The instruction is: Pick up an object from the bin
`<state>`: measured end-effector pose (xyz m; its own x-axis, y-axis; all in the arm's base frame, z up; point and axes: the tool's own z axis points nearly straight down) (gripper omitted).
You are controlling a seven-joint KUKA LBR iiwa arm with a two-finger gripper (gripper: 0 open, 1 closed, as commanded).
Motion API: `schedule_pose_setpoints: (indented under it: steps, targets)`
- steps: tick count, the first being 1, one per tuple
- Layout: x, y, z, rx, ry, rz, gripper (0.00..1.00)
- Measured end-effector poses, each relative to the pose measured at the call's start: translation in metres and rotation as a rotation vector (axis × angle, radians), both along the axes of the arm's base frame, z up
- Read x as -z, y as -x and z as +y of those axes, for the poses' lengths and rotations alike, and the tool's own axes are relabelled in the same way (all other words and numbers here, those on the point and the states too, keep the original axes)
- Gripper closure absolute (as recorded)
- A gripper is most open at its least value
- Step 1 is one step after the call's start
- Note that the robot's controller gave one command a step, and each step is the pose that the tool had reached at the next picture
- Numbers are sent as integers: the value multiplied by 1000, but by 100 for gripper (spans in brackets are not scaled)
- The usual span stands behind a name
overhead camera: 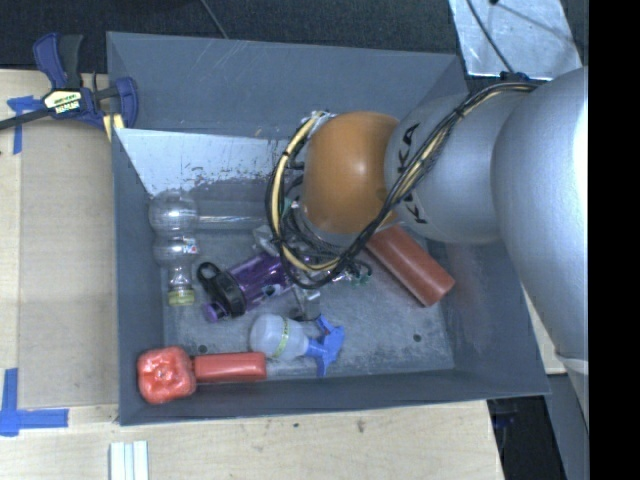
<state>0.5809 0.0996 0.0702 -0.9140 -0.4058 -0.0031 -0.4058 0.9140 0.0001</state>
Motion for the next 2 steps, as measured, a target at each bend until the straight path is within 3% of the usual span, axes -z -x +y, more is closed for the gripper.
schedule_pose_setpoints:
  steps: [1, 2]
  targets:
    - [-1, -43, -6, -134, 0, -3, 100]
    - [-1, -43, -7, -133, 0, -3, 100]
